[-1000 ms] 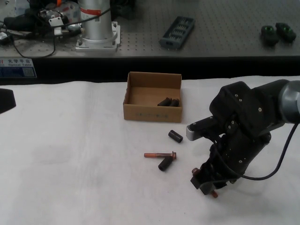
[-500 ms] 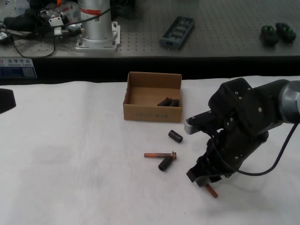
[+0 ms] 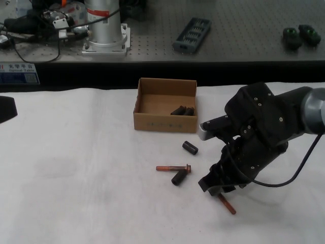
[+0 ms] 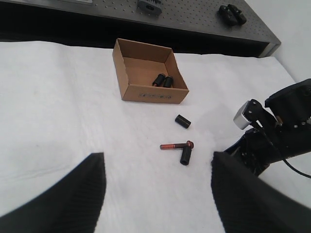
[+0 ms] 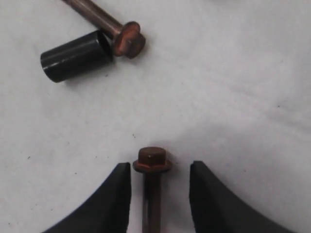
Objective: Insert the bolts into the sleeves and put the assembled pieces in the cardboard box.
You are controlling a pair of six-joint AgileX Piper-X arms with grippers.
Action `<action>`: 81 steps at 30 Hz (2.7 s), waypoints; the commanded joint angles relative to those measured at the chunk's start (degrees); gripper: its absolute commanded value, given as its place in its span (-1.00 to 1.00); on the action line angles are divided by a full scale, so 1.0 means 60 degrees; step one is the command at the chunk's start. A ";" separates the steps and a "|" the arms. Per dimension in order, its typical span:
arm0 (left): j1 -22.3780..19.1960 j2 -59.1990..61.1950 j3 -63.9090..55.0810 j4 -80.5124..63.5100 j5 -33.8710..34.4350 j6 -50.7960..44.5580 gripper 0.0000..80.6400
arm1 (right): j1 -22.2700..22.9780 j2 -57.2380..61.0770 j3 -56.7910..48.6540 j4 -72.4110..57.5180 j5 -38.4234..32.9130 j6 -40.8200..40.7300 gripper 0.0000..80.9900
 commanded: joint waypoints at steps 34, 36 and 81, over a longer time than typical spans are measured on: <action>-0.0778 0.0972 -0.0020 -0.0481 -0.0302 0.0263 0.12 | 0.0000 -0.2044 -0.0020 0.2096 -0.0172 -0.0103 -0.93; -0.1347 0.1378 -0.0020 -0.0668 -0.0365 0.0263 0.03 | 0.0000 -0.2394 -0.0012 0.2586 -0.0167 -0.0344 -0.93; -0.6450 1.0710 -0.2974 -0.2912 -0.3595 0.2617 -0.04 | -0.0020 -0.5885 -0.0012 0.5327 -0.0127 -0.0584 -0.93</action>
